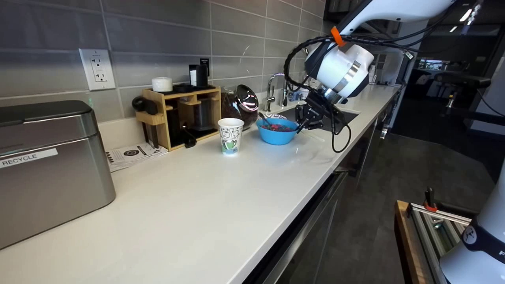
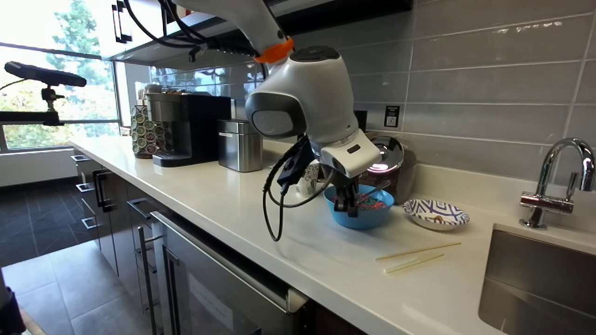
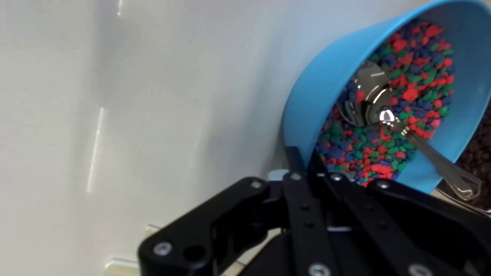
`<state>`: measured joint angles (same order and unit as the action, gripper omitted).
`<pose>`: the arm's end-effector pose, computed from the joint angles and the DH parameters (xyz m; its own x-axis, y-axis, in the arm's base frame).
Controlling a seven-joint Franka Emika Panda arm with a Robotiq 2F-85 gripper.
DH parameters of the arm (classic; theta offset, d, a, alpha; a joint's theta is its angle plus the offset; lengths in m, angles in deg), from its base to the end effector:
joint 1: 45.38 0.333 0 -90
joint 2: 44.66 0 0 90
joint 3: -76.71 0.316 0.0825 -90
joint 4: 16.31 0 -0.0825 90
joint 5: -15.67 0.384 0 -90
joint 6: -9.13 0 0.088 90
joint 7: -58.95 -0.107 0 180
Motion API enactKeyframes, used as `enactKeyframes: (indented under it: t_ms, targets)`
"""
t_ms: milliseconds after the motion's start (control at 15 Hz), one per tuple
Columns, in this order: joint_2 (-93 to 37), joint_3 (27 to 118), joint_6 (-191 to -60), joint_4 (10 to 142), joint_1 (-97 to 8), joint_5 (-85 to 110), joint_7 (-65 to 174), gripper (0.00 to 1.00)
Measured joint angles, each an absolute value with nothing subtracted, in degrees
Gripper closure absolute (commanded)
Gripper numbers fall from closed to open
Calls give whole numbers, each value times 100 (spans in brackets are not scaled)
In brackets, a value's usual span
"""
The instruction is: Bring the bowl closer to the white and blue plate
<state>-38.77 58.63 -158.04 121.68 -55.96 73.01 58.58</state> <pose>0.4204 -0.2896 0.3012 0.0918 -0.9834 0.1566 -0.8612 -0.1573 -0.4833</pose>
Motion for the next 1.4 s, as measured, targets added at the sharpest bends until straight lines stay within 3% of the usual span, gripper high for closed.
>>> enactKeyframes:
  t_ms: [67, 667, 1067, 1400]
  targets:
    - [-3820, 5886, -15805, 12102, -5575, 7301, 5811, 73]
    - [-4158, 5878, -16018, 12273, -5488, 6914, 5768, 3]
    - [-5389, 6047, -16176, 13415, -5776, 4557, 5769, 0]
    - [-6578, 7334, -15993, 14127, -7134, 2370, 5540, 0]
